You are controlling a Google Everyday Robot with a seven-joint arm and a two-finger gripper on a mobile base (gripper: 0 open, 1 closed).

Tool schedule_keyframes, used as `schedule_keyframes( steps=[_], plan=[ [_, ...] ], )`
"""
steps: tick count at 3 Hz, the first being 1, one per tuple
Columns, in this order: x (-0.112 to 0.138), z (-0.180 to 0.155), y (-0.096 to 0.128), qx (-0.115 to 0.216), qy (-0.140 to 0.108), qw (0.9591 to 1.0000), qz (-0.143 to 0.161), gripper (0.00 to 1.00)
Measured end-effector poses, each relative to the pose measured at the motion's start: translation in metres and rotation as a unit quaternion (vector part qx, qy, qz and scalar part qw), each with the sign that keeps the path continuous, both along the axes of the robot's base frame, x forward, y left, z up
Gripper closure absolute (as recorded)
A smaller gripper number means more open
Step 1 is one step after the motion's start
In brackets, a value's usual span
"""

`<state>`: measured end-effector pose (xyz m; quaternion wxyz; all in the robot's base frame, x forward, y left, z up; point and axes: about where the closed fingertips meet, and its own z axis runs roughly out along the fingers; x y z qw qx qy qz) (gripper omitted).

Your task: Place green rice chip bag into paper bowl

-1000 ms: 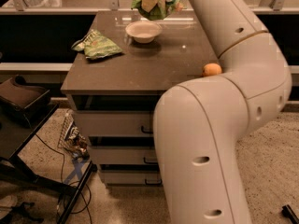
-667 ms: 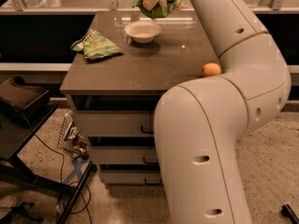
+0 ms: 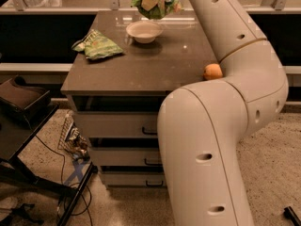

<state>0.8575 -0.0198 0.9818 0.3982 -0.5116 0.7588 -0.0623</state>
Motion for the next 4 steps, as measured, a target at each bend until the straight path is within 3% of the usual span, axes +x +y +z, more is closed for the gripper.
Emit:
schedule_keyframes(
  steps=[1,2,3,4],
  plan=[
    [0.014,0.005,0.012,0.007,-0.032,0.9992,0.021,1.0],
    [0.027,-0.002,0.024,-0.01,-0.05,0.9979,0.04,1.0],
    [0.036,-0.018,0.028,-0.026,-0.049,0.9974,0.047,1.0],
    [0.04,-0.033,0.023,-0.012,-0.042,0.998,0.046,1.0]
  ],
)
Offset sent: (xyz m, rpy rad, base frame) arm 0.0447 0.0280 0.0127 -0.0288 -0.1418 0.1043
